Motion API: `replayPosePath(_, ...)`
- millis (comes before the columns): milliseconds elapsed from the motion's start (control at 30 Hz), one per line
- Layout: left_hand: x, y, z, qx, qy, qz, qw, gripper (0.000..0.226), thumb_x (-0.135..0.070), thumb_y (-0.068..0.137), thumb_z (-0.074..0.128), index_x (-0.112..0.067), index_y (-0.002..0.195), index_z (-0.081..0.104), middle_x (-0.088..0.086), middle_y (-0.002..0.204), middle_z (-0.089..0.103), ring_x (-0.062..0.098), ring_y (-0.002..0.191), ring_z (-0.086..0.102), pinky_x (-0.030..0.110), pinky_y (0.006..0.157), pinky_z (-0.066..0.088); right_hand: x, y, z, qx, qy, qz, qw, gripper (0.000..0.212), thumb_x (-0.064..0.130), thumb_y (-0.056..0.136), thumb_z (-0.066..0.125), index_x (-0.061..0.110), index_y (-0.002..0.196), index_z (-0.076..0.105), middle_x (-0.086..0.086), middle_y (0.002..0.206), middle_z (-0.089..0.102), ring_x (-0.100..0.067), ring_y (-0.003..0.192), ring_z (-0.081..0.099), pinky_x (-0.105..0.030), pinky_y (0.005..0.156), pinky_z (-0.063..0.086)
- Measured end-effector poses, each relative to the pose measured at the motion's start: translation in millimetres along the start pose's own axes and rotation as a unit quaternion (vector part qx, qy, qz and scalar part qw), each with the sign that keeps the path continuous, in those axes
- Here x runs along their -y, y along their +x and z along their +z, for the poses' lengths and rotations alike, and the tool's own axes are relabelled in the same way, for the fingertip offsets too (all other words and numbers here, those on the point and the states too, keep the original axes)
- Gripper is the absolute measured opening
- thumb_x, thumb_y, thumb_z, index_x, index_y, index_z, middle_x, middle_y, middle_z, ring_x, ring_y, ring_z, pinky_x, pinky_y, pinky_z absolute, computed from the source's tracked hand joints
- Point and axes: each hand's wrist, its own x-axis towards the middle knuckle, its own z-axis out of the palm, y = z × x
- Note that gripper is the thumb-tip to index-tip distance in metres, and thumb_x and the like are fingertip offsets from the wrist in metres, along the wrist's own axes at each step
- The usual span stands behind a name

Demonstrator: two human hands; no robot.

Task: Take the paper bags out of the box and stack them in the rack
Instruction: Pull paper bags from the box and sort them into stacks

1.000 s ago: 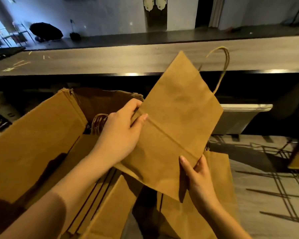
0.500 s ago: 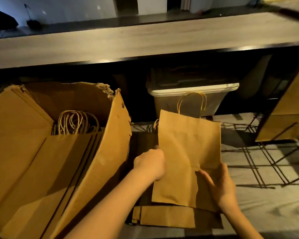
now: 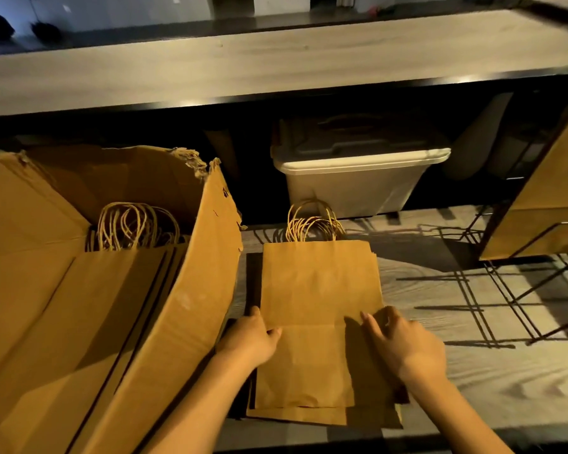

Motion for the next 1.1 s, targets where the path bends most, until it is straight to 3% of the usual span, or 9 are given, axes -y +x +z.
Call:
replayPosePath(100, -17, -10, -14, 0.015, 0.037, 0.029, 0.999, 0.071, -0.048, 0.097, 0.035, -0.013, 0.151, 0.005, 0.014, 0.148, 0.033, 0.030, 0.128, 0.042, 0.039, 0.104, 0.040, 8, 14, -28, -0.042, -0.018, -0.001, 0.999, 0.068, 0.074, 0.086, 0.017, 0.027, 0.123, 0.049, -0.006, 0.097, 0.065, -0.026, 0.093, 0.064, -0.033, 0.069, 0.051)
replayPosePath(167, -28, -20, -30, 0.005, 0.033, 0.082, 0.996, 0.065, -0.048, 0.097, 0.037, -0.013, 0.149, 0.019, 0.014, 0.145, 0.037, 0.031, 0.127, 0.043, 0.040, 0.103, 0.040, 22, 23, -46, -0.077, -0.009, -0.022, 0.997, 0.065, 0.072, 0.088, 0.020, 0.027, 0.124, 0.050, -0.008, 0.102, 0.067, -0.028, 0.095, 0.064, -0.035, 0.073, 0.052)
replayPosePath(267, -43, -42, -67, -0.025, 0.047, 0.151, 0.987, 0.055, -0.047, 0.096, 0.039, -0.016, 0.141, 0.039, 0.009, 0.137, 0.047, 0.028, 0.122, 0.048, 0.037, 0.100, 0.042, 56, 30, -72, -0.158, 0.018, -0.100, 0.982, 0.058, 0.067, 0.090, 0.030, 0.023, 0.115, 0.058, -0.011, 0.101, 0.068, -0.033, 0.095, 0.063, -0.037, 0.073, 0.050)
replayPosePath(433, -44, -86, -150, -0.101, 0.156, 0.224, 0.957, 0.054, -0.049, 0.098, 0.034, -0.016, 0.140, 0.042, 0.007, 0.141, 0.047, 0.024, 0.127, 0.044, 0.029, 0.099, 0.035, 135, 25, -124, -0.239, 0.043, -0.262, 0.934, 0.047, 0.057, 0.093, 0.040, 0.015, 0.101, 0.062, -0.011, 0.095, 0.068, -0.034, 0.088, 0.062, -0.034, 0.064, 0.044)
replayPosePath(600, 11, -124, -214, -0.212, 0.127, 0.208, 0.946, 0.048, -0.052, 0.096, 0.035, -0.023, 0.132, 0.049, 0.001, 0.122, 0.059, 0.018, 0.108, 0.056, 0.034, 0.097, 0.043, 214, -3, -168, -0.275, 0.062, -0.419, 0.863, 0.042, 0.047, 0.093, 0.047, 0.018, 0.121, 0.059, -0.008, 0.100, 0.069, -0.029, 0.092, 0.064, -0.038, 0.073, 0.053)
replayPosePath(700, 69, -133, -227, -0.251, 0.103, 0.174, 0.947, 0.049, -0.050, 0.095, 0.037, -0.027, 0.138, 0.043, -0.002, 0.120, 0.056, 0.008, 0.094, 0.051, 0.026, 0.088, 0.039, 262, -25, -176, -0.273, 0.032, -0.495, 0.824, 0.037, 0.040, 0.094, 0.050, 0.016, 0.122, 0.058, -0.004, 0.095, 0.068, -0.022, 0.085, 0.064, -0.029, 0.065, 0.045)
replayPosePath(800, 119, -129, -224, -0.295, 0.093, 0.118, 0.944, 0.051, -0.050, 0.095, 0.039, -0.025, 0.138, 0.042, 0.001, 0.122, 0.057, 0.008, 0.085, 0.048, 0.024, 0.081, 0.035, 302, -45, -169, -0.266, -0.005, -0.548, 0.793, 0.034, 0.027, 0.094, 0.053, 0.015, 0.126, 0.054, -0.007, 0.110, 0.063, -0.026, 0.097, 0.061, -0.032, 0.072, 0.047)
replayPosePath(967, 197, -101, -184, -0.346, 0.024, 0.031, 0.937, 0.043, -0.047, 0.093, 0.046, -0.024, 0.129, 0.052, -0.001, 0.110, 0.064, 0.017, 0.096, 0.057, 0.034, 0.081, 0.050, 356, -66, -119, -0.202, -0.075, -0.617, 0.757, 0.068, 0.015, 0.090, 0.059, 0.020, 0.147, 0.024, -0.010, 0.148, 0.031, -0.028, 0.131, 0.037, -0.038, 0.100, 0.045)
replayPosePath(1100, 236, -81, -159, -0.343, -0.024, 0.006, 0.939, 0.034, -0.045, 0.094, 0.047, -0.029, 0.123, 0.055, -0.010, 0.099, 0.064, 0.010, 0.086, 0.058, 0.035, 0.073, 0.053, 382, -67, -78, -0.105, -0.245, -0.586, 0.765, 0.102, 0.037, 0.083, 0.069, 0.026, 0.151, -0.007, -0.011, 0.159, -0.006, -0.037, 0.143, 0.013, -0.047, 0.107, 0.037)
